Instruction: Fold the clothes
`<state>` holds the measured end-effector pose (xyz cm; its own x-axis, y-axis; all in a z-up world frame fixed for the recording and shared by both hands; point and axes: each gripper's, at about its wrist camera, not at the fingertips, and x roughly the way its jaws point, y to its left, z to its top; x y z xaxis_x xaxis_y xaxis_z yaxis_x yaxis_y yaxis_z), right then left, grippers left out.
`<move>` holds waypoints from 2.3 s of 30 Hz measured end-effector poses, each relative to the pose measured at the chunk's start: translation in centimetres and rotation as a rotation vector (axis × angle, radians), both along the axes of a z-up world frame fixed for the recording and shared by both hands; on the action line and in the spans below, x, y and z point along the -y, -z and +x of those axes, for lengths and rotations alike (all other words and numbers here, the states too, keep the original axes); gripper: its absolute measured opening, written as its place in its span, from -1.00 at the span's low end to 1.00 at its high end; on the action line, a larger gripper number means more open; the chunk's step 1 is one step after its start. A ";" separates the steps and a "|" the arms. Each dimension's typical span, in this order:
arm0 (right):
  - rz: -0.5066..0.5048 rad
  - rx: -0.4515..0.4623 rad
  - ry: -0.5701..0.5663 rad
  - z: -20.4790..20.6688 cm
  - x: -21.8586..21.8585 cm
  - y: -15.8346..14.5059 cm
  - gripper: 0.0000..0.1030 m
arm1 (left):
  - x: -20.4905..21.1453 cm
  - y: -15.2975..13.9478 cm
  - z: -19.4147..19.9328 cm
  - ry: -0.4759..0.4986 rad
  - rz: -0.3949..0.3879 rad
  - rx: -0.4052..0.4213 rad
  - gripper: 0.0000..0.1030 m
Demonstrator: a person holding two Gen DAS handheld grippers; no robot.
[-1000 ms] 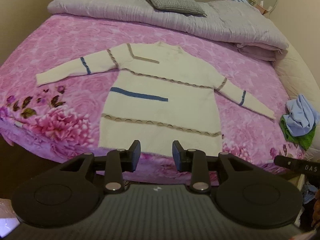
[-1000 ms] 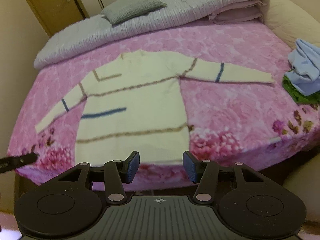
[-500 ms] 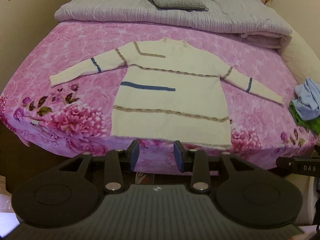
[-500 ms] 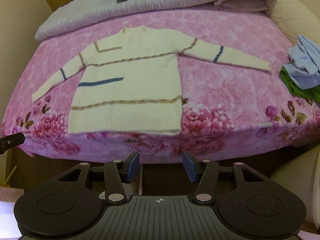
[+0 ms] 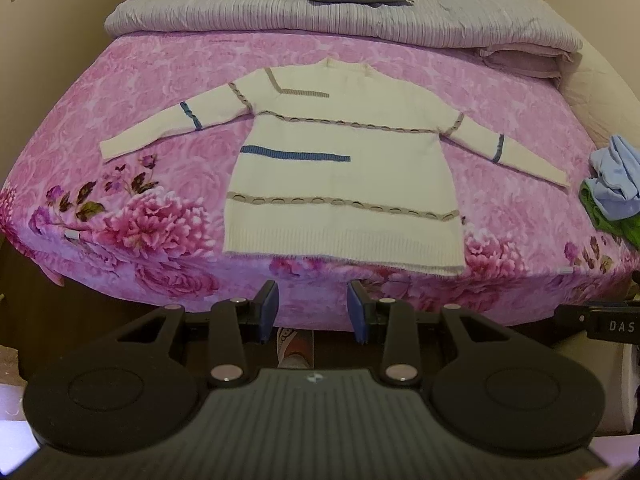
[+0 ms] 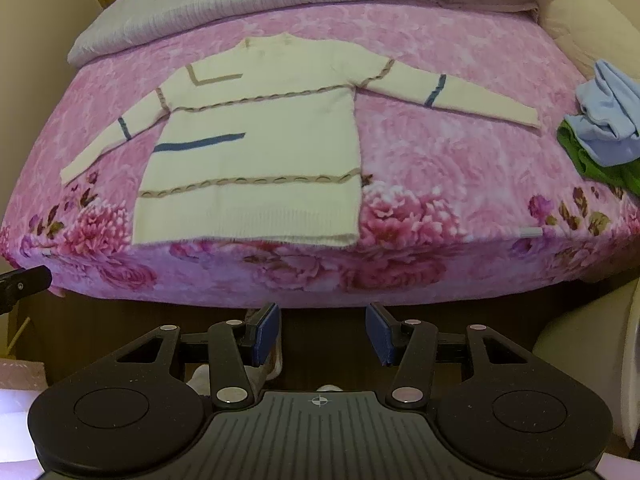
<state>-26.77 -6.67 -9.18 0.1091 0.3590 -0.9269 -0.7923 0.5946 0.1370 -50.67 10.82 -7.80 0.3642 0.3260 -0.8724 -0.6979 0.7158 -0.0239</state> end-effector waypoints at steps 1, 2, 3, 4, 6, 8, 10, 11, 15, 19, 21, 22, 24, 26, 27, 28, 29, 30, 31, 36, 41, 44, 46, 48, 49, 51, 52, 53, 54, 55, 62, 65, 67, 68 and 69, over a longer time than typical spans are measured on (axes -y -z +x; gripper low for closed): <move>0.001 0.002 -0.002 -0.1 -0.1 -0.1 0.01 | -0.1 0.0 0.0 0.001 0.000 0.000 -0.38; 0.002 0.004 -0.004 -0.1 -0.2 -0.2 0.01 | -0.1 0.0 0.0 0.002 0.000 0.000 -0.38; 0.004 0.008 -0.006 -0.2 -0.3 -0.3 0.01 | -0.2 -0.1 0.0 0.002 0.000 0.000 -0.38; 0.005 0.011 -0.008 -0.2 -0.5 -0.4 0.01 | -0.3 0.0 0.1 0.001 -0.001 -0.002 -0.38; 0.006 0.018 -0.014 -0.3 -0.8 -0.5 0.01 | -0.4 0.0 0.2 -0.001 0.000 -0.003 -0.38; 0.006 0.019 -0.018 -0.3 -1.0 -0.5 0.01 | -0.5 0.0 0.3 -0.002 -0.001 -0.005 -0.38; 0.006 0.018 -0.021 -0.3 -1.3 -0.5 0.01 | -0.6 0.1 0.5 -0.003 -0.002 -0.007 -0.38; 0.004 0.017 -0.024 -0.2 -1.4 -0.4 0.01 | -0.6 0.2 0.5 -0.004 -0.003 -0.009 -0.38; 0.005 0.017 -0.032 -0.1 -2.0 -0.4 0.01 | -1.1 0.1 0.6 -0.018 -0.002 -0.005 -0.38; 0.009 0.023 -0.044 0.2 -2.7 -0.5 0.01 | -1.6 0.0 0.7 -0.032 0.000 -0.002 -0.38; 0.010 0.027 -0.052 0.4 -3.0 -0.5 0.01 | -1.8 0.0 0.9 -0.041 0.000 0.001 -0.38; 0.011 0.028 -0.055 0.5 -3.1 -0.5 0.01 | -1.9 0.1 1.0 -0.046 0.000 0.002 -0.38; 0.012 0.030 -0.063 0.7 -3.4 -0.5 0.01 | -2.1 0.3 1.2 -0.051 -0.002 0.003 -0.38; 0.009 0.031 -0.068 1.1 -3.8 -0.3 0.01 | -2.6 0.5 1.6 -0.056 -0.006 0.001 -0.38; 0.009 0.032 -0.070 1.3 -4.1 -0.3 0.01 | -2.9 0.6 1.7 -0.058 -0.008 0.001 -0.38; 0.010 0.034 -0.073 1.4 -4.4 -0.3 0.01 | -3.2 0.7 2.0 -0.060 -0.009 0.003 -0.38; 0.011 0.037 -0.074 1.7 -4.7 -0.3 0.01 | -3.7 0.8 2.3 -0.062 -0.011 0.005 -0.38; 0.013 0.039 -0.074 1.9 -5.1 -0.3 0.01 | -4.1 0.9 2.6 -0.064 -0.012 0.008 -0.38; 0.014 0.041 -0.073 2.2 -5.5 -0.2 0.01 | -4.5 1.0 2.9 -0.066 -0.013 0.010 -0.38; 0.053 0.033 -0.046 4.3 -7.8 0.1 0.01 | -7.7 2.1 4.0 -0.089 -0.035 0.063 -0.35; 0.179 -0.013 0.052 7.6 -10.8 0.6 0.01 | -14.2 5.0 4.1 -0.213 -0.143 0.168 -0.36; 0.282 -0.018 0.098 9.4 -13.4 1.1 0.01 | -18.5 6.6 4.3 -0.271 -0.142 0.219 -0.35; 0.327 -0.034 0.121 10.4 -15.9 1.9 0.01 | -22.0 7.9 4.4 -0.321 -0.141 0.237 -0.35; 0.312 -0.065 0.144 11.3 -18.6 3.0 0.01 | -25.8 9.4 4.0 -0.388 -0.154 0.263 -0.35; 0.294 -0.087 0.157 11.7 -20.3 3.7 0.01 | -27.8 10.3 3.6 -0.428 -0.167 0.279 -0.35; 0.262 -0.132 0.182 12.3 -23.4 5.2 0.01 | -31.5 12.3 2.6 -0.502 -0.206 0.297 -0.35; 0.252 -0.155 0.196 12.6 -24.8 6.0 0.01 | -33.4 13.4 2.1 -0.540 -0.225 0.306 -0.35; 0.246 -0.179 0.210 12.8 -26.0 6.8 0.01 | -35.2 14.4 1.6 -0.579 -0.242 0.310 -0.35; 0.242 -0.201 0.226 13.0 -27.3 7.7 0.01 | -37.0 15.5 1.0 -0.618 -0.258 0.313 -0.35; 0.240 -0.221 0.244 13.2 -28.7 8.7 0.01 | -38.8 16.7 0.4 -0.658 -0.274 0.315 -0.35; 0.202 -0.235 0.295 13.6 -37.0 15.6 0.01 | -47.0 23.8 -2.8 -0.877 -0.306 0.327 -0.35; 0.190 -0.237 0.304 13.8 -39.7 18.4 0.01 | -48.9 25.9 -3.8 -0.958 -0.317 0.385 -0.35; 0.183 -0.253 0.306 13.7 -40.9 19.9 0.01 | -50.1 27.2 -4.5 -1.013 -0.321 0.434 -0.35; 0.179 -0.259 0.301 13.6 -41.5 20.6 0.01 | -50.5 27.7 -4.9 -1.043 -0.323 0.460 -0.35; 0.174 -0.261 0.292 13.5 -42.0 21.2 0.01 | -51.0 28.2 -5.2 -1.073 -0.326 0.487 -0.35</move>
